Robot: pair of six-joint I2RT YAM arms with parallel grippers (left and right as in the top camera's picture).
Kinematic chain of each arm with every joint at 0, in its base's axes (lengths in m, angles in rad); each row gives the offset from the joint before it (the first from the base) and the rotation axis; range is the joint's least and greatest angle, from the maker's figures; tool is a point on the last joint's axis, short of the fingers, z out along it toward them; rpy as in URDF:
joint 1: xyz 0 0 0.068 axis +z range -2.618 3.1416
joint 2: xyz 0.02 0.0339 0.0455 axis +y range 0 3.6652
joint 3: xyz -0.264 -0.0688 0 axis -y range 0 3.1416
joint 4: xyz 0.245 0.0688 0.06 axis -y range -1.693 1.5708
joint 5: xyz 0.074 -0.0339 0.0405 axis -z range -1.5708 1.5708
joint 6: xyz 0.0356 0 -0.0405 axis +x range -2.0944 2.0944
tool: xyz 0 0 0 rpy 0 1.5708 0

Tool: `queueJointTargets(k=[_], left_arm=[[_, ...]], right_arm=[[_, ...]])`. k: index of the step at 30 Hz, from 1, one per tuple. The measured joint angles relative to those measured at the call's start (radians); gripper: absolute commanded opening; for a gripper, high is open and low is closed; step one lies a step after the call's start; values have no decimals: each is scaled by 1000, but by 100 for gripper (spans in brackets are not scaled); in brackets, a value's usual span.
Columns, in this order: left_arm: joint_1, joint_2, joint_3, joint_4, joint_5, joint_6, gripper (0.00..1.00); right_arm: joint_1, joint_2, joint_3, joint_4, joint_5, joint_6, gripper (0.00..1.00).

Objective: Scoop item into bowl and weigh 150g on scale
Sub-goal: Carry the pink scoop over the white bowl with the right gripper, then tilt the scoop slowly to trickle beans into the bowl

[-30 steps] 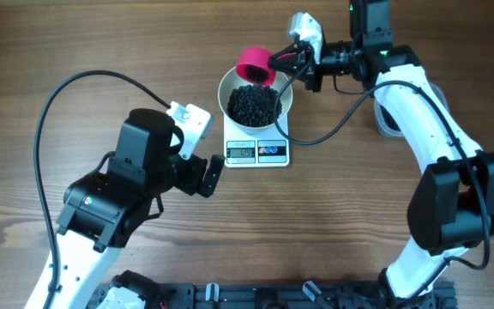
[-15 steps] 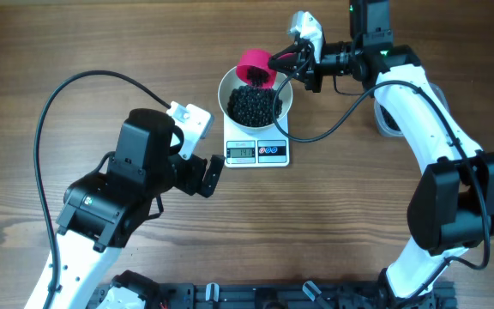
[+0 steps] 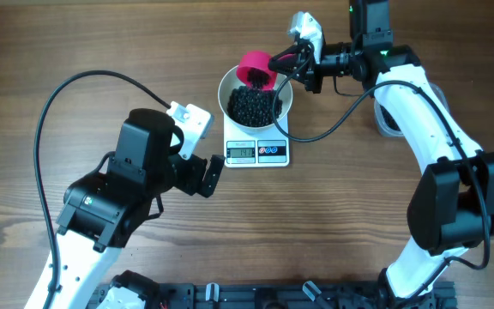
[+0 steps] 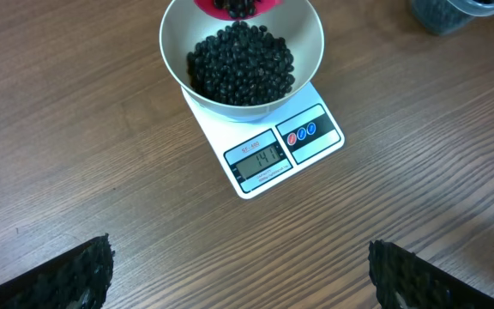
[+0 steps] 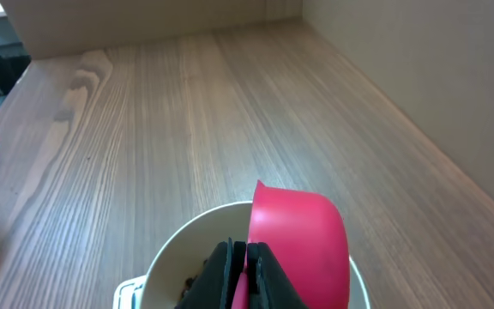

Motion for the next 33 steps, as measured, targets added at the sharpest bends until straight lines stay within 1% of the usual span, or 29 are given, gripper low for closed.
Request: queueJointTargets(k=[9, 14, 15, 17, 18, 21, 33], left_arm=[[0, 0, 0, 0, 0, 0, 100], [0, 0, 0, 0, 0, 0, 100], [0, 0, 0, 0, 0, 0, 100], [0, 0, 0, 0, 0, 0, 100], [0, 0, 0, 0, 0, 0, 100], [0, 0, 0, 0, 0, 0, 100], [0, 0, 0, 0, 0, 0, 100]], right_arm=[[0, 0, 0, -37, 8, 58, 4], [0, 0, 0, -27, 11, 150, 4], [0, 0, 0, -37, 10, 154, 4], [0, 0, 0, -80, 3, 113, 4], [0, 0, 0, -75, 8, 101, 4], [0, 0, 0, -24, 49, 159, 4], [-1, 0, 0, -36, 44, 174, 4]])
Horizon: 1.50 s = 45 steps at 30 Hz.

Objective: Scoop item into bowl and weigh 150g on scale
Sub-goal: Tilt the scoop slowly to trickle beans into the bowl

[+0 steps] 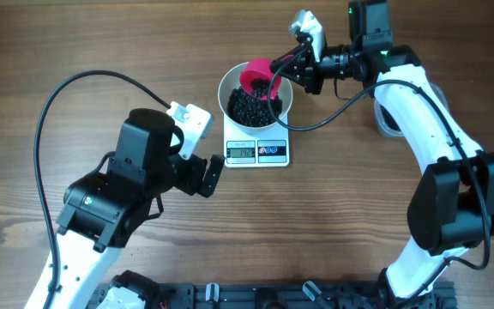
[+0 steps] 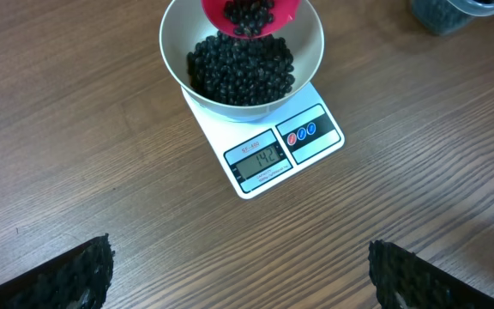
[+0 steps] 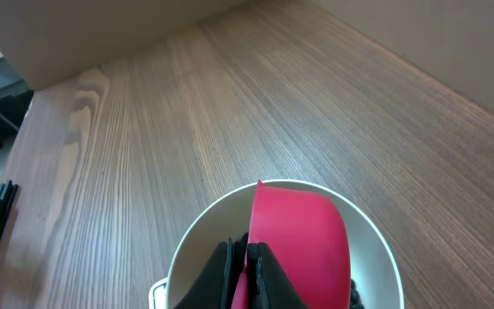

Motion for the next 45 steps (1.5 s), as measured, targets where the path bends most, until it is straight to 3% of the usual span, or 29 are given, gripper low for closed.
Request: queueJointTargets(k=[8, 11, 16, 27, 31, 38, 42, 45], left_arm=[[0, 0, 0, 0, 0, 0, 100], [0, 0, 0, 0, 0, 0, 100], [0, 0, 0, 0, 0, 0, 100], [0, 0, 0, 0, 0, 0, 100], [0, 0, 0, 0, 0, 0, 100], [0, 0, 0, 0, 0, 0, 100], [0, 0, 0, 0, 0, 0, 100], [0, 0, 0, 0, 0, 0, 100]], right_arm=[[0, 0, 0, 19, 0, 38, 5], [0, 0, 0, -51, -46, -8, 4], [0, 0, 0, -30, 59, 34, 4], [0, 0, 0, -28, 75, 67, 4], [0, 0, 0, -29, -16, 39, 4], [1, 0, 0, -26, 56, 93, 4], [1, 0, 0, -58, -56, 28, 4], [2, 0, 0, -41, -14, 52, 4]])
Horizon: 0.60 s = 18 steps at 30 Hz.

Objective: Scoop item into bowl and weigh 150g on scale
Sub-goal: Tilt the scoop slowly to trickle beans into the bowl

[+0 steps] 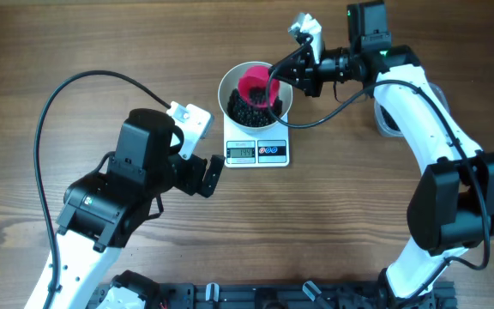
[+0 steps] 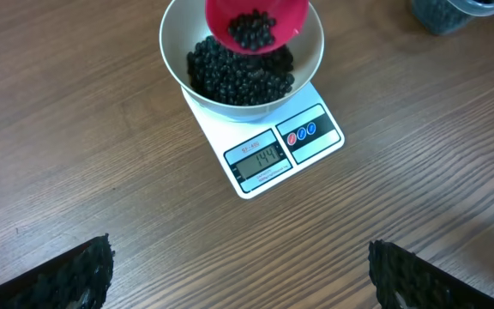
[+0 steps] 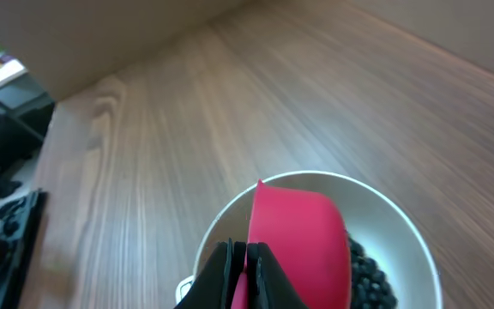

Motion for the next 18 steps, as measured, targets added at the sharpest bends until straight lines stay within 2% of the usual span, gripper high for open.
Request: queueJointTargets(k=[7, 9, 14, 18], left_arm=[[0, 0, 0, 0, 0, 0, 100], [0, 0, 0, 0, 0, 0, 100], [0, 0, 0, 0, 0, 0, 100], [0, 0, 0, 0, 0, 0, 100]], right_arm=[[1, -1, 0, 41, 29, 66, 5], [13, -8, 0, 39, -2, 32, 4], [53, -48, 0, 50, 153, 2, 4], [51, -48, 0, 40, 173, -14, 4]])
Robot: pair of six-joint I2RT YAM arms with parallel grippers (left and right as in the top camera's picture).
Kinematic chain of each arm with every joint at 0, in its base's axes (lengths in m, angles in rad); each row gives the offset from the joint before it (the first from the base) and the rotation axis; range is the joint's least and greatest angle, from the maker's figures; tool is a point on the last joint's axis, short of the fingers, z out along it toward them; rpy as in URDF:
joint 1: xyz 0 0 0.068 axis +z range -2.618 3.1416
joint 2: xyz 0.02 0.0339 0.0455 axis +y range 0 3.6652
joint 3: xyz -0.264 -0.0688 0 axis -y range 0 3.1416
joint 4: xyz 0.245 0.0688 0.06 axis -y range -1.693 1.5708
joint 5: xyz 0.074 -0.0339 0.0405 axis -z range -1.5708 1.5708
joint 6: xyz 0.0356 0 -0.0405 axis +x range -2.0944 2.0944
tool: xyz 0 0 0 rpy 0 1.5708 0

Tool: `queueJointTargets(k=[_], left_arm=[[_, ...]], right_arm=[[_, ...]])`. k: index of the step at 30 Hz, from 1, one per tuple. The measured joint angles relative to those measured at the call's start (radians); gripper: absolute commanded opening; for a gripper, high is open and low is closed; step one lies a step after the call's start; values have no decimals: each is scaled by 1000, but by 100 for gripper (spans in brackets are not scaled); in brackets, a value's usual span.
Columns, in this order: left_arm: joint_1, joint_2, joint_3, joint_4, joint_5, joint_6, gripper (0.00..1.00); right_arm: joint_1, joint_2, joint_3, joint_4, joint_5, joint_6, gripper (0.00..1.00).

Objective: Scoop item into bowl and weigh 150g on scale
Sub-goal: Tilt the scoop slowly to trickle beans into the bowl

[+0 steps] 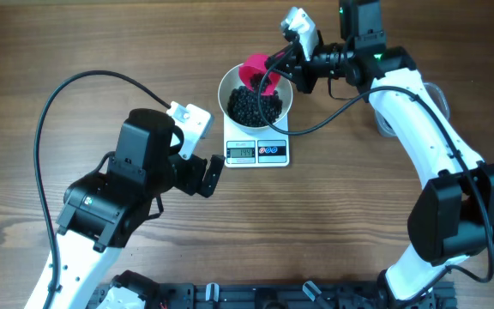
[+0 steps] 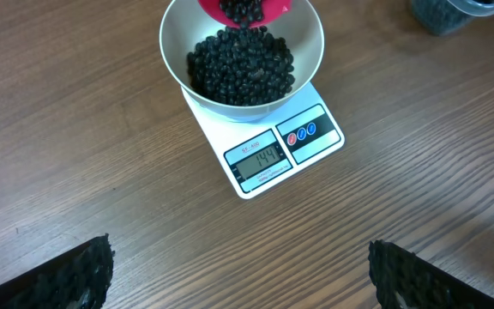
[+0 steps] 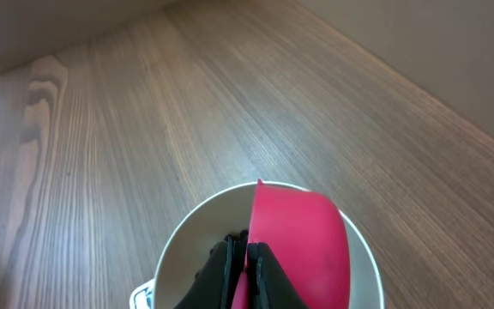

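Observation:
A white bowl (image 1: 281, 96) heaped with black beans (image 2: 240, 64) stands on a white digital scale (image 1: 256, 150) whose display (image 2: 260, 159) reads about 144. My right gripper (image 1: 286, 58) is shut on the handle of a pink scoop (image 1: 256, 71), tilted over the bowl's far rim with beans still in it (image 2: 245, 9). In the right wrist view the scoop (image 3: 303, 245) covers the bowl's (image 3: 174, 253) right half. The left gripper (image 2: 238, 275) hangs open over bare table, well short of the scale.
A grey container (image 2: 453, 13) with dark contents stands right of the scale, near the right arm (image 1: 418, 112). A black cable (image 1: 75, 86) loops across the table's left side. The left arm (image 1: 118, 197) fills the lower left.
The pink scoop has moved from low over the beans in the bowl's middle to higher, at the bowl's far rim. The scale still reads about 144. My left gripper has not moved.
The scoop was at the bowl's far rim with the scale near 141. Then it was further in over the beans, at 142. Then it sat low over the bowl's middle, at 144. Now it is back at the far rim, still holding beans.

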Motion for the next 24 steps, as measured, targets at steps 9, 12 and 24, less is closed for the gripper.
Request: queueJointTargets(k=[9, 12, 24], left_arm=[[0, 0, 0, 0, 0, 0, 100], [0, 0, 0, 0, 0, 0, 100], [0, 0, 0, 0, 0, 0, 100]], right_arm=[[0, 0, 0, -2, 32, -22, 5], [0, 0, 0, 4, 36, -17, 4], [0, 0, 0, 6, 36, 13, 4]])
